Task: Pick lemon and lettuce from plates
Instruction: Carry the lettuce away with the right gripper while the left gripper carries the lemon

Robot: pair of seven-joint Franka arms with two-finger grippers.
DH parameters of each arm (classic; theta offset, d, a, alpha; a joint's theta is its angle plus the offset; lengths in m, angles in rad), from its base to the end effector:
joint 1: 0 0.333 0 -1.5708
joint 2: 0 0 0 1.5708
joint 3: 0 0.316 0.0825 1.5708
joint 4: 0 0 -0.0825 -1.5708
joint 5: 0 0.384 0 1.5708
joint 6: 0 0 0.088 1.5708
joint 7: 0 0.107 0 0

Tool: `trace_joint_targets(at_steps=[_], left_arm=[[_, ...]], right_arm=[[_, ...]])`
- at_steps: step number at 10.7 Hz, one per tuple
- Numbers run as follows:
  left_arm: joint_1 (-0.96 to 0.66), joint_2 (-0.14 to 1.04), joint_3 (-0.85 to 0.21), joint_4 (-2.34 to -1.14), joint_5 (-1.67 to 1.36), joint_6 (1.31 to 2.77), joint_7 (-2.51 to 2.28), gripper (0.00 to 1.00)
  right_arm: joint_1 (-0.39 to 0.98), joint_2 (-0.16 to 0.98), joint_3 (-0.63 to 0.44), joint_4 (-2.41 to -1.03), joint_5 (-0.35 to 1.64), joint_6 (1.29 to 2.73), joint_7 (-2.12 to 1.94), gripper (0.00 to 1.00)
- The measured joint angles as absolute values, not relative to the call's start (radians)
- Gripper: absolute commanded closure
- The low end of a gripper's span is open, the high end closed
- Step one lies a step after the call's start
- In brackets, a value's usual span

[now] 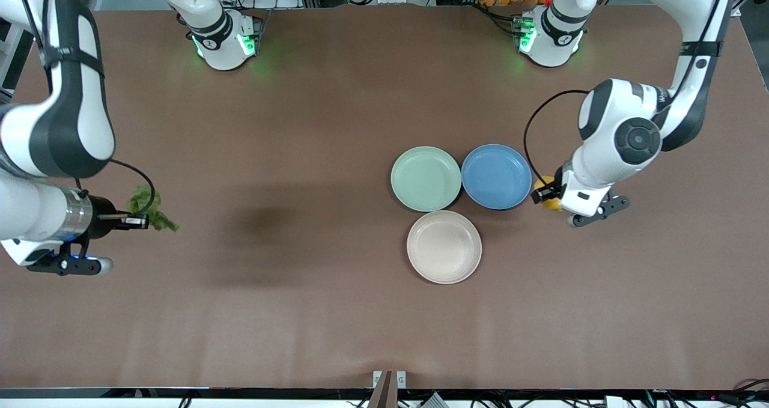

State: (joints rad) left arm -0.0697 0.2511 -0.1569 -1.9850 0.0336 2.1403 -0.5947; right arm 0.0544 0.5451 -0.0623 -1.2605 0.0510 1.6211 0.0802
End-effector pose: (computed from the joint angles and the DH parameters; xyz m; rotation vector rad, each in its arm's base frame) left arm 0.5747 -0.1281 0.3332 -3.0642 -0.5445 0.1391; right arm 0.6939 0.0091 0.4305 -3.1144 0.1392 0.2877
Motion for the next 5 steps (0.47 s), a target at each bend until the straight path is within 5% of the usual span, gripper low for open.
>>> trace_joint_targets(at_steps=[5], left_arm=[[0.067,0.258,-0.152,-1.997,0.052,2.174,-0.380,1.00]], right_arm=[[0.010,0.631,-0.059,-1.349,0.049,1.792,0.059,1.00]])
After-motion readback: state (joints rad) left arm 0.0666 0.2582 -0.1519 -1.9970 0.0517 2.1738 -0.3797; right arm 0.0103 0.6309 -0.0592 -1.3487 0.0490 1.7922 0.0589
